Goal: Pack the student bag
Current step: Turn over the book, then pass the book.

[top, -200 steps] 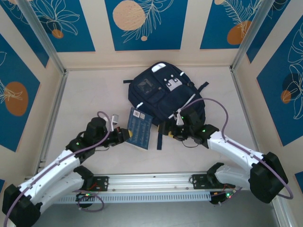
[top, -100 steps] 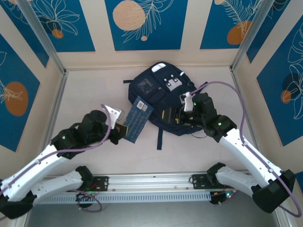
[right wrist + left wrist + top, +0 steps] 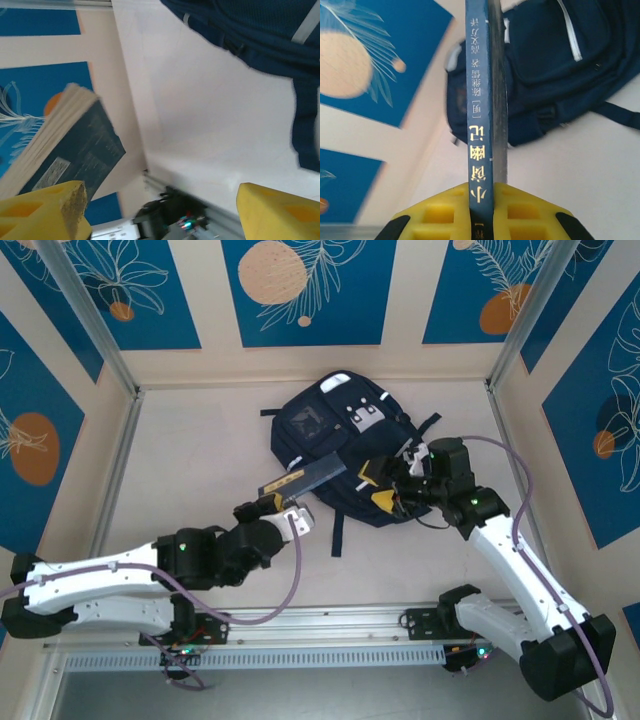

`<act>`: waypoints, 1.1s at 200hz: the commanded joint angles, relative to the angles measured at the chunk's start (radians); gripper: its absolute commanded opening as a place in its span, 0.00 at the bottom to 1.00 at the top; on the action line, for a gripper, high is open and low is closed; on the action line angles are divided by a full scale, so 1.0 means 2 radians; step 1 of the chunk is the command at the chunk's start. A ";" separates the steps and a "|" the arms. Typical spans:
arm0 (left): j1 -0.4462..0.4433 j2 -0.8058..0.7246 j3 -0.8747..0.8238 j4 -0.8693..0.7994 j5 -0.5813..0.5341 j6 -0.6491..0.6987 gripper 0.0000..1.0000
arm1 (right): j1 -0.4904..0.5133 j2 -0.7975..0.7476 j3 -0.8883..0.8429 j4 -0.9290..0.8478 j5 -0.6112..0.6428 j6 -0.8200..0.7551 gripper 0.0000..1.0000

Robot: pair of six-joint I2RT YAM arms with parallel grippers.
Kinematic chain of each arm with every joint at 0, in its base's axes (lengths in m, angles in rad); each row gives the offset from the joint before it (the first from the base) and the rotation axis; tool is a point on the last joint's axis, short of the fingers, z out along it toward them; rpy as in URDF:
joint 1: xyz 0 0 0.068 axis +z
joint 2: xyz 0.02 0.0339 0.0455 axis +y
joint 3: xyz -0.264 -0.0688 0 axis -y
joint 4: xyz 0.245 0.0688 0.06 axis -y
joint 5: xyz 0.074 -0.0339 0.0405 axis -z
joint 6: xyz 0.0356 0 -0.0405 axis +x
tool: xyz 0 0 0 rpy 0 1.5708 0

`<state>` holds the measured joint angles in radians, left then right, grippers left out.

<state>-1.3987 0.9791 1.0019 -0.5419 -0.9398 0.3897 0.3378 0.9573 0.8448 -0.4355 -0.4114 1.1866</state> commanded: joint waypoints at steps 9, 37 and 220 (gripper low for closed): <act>-0.028 -0.004 -0.033 0.131 -0.084 0.186 0.00 | -0.006 -0.006 -0.021 0.070 -0.088 0.080 0.82; -0.041 -0.010 -0.059 0.174 -0.087 0.228 0.00 | -0.022 -0.017 -0.023 0.082 -0.093 0.104 0.84; -0.083 -0.014 -0.126 0.273 -0.068 0.346 0.13 | 0.052 0.012 -0.057 0.247 -0.143 0.203 0.13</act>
<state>-1.5497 0.9569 0.7593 -0.0822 -1.0569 1.0245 0.4496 0.9943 0.7364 0.0319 -0.6827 1.6024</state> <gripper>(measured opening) 0.106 0.239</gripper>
